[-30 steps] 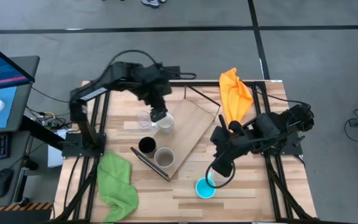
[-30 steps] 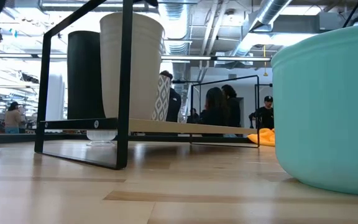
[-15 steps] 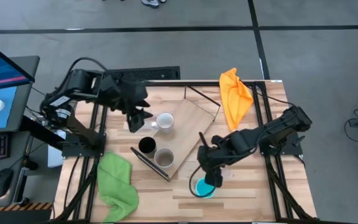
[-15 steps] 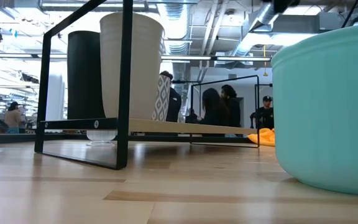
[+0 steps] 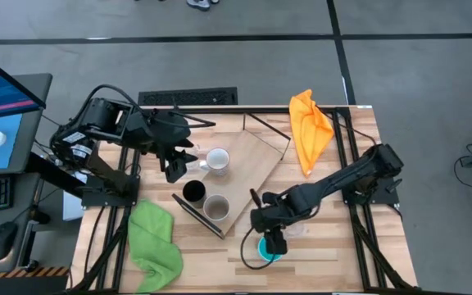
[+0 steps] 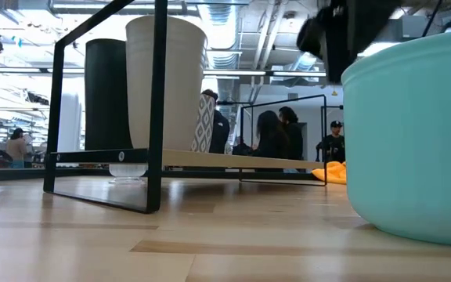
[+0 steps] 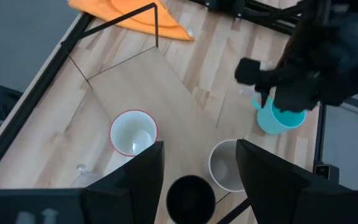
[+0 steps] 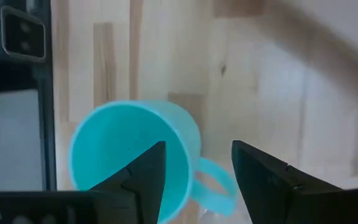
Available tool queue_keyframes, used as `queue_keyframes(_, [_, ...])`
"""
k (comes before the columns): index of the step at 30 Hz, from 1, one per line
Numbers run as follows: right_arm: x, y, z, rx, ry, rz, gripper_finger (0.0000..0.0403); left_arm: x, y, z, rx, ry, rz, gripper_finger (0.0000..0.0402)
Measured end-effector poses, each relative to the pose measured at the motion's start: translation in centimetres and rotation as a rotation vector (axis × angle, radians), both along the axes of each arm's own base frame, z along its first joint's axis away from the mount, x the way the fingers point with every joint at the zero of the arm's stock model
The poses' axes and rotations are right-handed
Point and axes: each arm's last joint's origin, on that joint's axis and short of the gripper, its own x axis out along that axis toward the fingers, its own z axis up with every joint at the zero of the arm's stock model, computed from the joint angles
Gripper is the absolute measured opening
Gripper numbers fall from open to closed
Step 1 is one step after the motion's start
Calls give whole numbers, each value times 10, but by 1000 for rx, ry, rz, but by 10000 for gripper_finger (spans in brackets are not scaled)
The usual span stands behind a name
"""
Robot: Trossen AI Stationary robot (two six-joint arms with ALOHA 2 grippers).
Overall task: Stack small to large cups/mugs on shelf
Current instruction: Put the blue cup on the shelf aligned with the white cup
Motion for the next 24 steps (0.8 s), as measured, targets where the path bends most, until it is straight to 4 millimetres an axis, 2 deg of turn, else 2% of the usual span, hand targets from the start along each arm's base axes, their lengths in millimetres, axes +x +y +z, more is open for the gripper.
queue_keyframes(8, [10, 6, -36, -2, 114, 42, 202, 0, -2, 0, 0, 0, -9, 190])
queue_keyframes(14, [9, 5, -35, -8, 121, 37, 181, 0, -2, 0, 0, 0, -10, 190])
queue_keyframes(18, [8, 5, -32, -7, 111, 34, 142, 0, -2, 0, 1, 0, -12, 190])
queue_keyframes(24, [7, 4, -39, -39, 150, 21, 41, 0, -2, 0, 6, 1, -18, 190])
